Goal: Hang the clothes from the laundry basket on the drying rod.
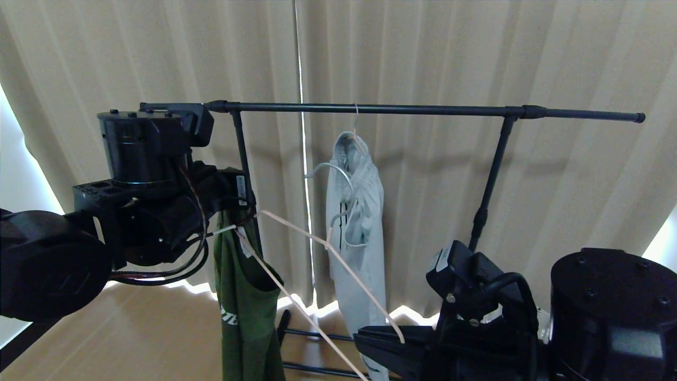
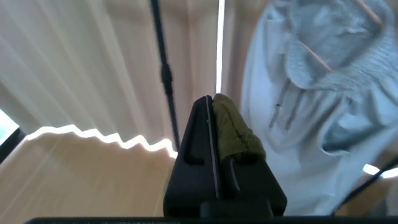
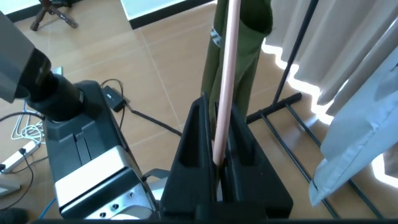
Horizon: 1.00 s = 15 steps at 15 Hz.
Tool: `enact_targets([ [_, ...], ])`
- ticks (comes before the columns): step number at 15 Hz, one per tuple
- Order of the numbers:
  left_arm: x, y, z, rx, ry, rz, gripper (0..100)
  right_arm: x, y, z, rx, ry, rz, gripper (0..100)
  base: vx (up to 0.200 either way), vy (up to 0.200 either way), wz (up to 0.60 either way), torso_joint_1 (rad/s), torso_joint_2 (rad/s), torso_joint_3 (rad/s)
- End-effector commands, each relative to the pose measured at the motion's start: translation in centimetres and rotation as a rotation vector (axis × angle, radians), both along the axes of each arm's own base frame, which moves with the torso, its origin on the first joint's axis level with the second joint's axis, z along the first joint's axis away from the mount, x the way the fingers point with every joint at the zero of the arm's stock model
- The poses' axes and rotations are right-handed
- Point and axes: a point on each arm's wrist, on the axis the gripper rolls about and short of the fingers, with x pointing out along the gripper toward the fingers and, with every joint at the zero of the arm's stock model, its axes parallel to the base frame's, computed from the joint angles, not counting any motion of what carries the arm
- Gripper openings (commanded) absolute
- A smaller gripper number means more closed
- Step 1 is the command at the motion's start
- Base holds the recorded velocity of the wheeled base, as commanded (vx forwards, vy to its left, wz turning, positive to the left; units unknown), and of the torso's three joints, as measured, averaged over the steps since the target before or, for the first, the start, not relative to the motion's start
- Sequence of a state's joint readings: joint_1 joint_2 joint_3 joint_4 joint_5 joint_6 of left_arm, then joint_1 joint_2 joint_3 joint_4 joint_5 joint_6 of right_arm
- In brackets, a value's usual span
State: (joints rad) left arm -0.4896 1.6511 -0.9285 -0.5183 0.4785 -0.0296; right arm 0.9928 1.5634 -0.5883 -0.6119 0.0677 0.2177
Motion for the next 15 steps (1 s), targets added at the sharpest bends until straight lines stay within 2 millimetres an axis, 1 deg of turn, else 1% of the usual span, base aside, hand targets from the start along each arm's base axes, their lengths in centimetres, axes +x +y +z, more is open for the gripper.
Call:
enact_targets([
  [1, -1.2, -0.6, 0.6, -0.010, -0.016, -0.036, 0, 0.2, 0.2, 0.0, 0.004, -0.002, -0.001, 0, 0.000, 0.000, 0.00, 0.000, 0.00, 0.000],
  [3, -2.1, -0.8, 1.0, -0.014, -0.027, -0.061, 0, 0.5, 0.6, -0.2, 0.019, -0.012, -0.005, 0, 0.000, 0.000, 0.00, 0.000, 0.00, 0.000],
  [5, -2.5, -0.6, 1.6, -0.024, -0.045, -0.061, 0, 1.3, 1.0, -0.8, 0.021, -0.018, -0.021, 0, 0.000, 0.000, 0.00, 0.000, 0.00, 0.000],
  [7, -3.1, -0.2, 2.4, -0.039, -0.072, -0.060, 0, 1.7, 1.2, -1.4, 0.011, -0.011, -0.028, 0, 0.000, 0.000, 0.00, 0.000, 0.00, 0.000],
  [10, -3.1, 0.4, 2.9, -0.047, -0.087, -0.043, 0, 1.7, 1.2, -1.5, 0.005, -0.006, -0.027, 0, 0.000, 0.000, 0.00, 0.000, 0.00, 0.000],
  [13, -2.5, 1.0, 3.3, -0.058, -0.101, -0.015, 0, 1.6, 1.1, -1.9, -0.014, 0.004, -0.026, 0, 0.000, 0.000, 0.00, 0.000, 0.00, 0.000],
  [15, -2.5, 1.1, 3.2, -0.056, -0.097, -0.015, 0, 1.7, 1.2, -1.8, -0.009, 0.001, -0.026, 0, 0.000, 0.000, 0.00, 0.000, 0.00, 0.000],
])
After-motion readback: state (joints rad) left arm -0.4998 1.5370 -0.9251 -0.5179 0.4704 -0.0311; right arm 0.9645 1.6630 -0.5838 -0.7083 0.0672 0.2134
